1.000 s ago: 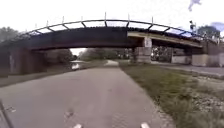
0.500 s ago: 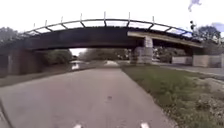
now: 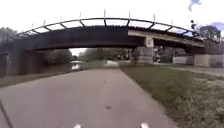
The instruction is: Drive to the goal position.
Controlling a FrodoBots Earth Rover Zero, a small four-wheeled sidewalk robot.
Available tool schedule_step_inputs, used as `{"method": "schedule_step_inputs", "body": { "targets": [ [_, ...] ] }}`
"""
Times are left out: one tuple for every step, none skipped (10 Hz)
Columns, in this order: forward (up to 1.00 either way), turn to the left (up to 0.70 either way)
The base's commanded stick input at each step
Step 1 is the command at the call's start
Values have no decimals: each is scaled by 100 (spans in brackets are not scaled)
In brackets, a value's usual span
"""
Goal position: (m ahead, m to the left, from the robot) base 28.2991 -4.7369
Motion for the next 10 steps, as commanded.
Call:
{"method": "schedule_step_inputs", "body": {
  "targets": [
    [70,0],
    [70,0],
    [70,0],
    [70,0],
    [70,0],
    [70,0],
    [70,0],
    [70,0],
    [70,0],
    [70,0]
  ]
}}
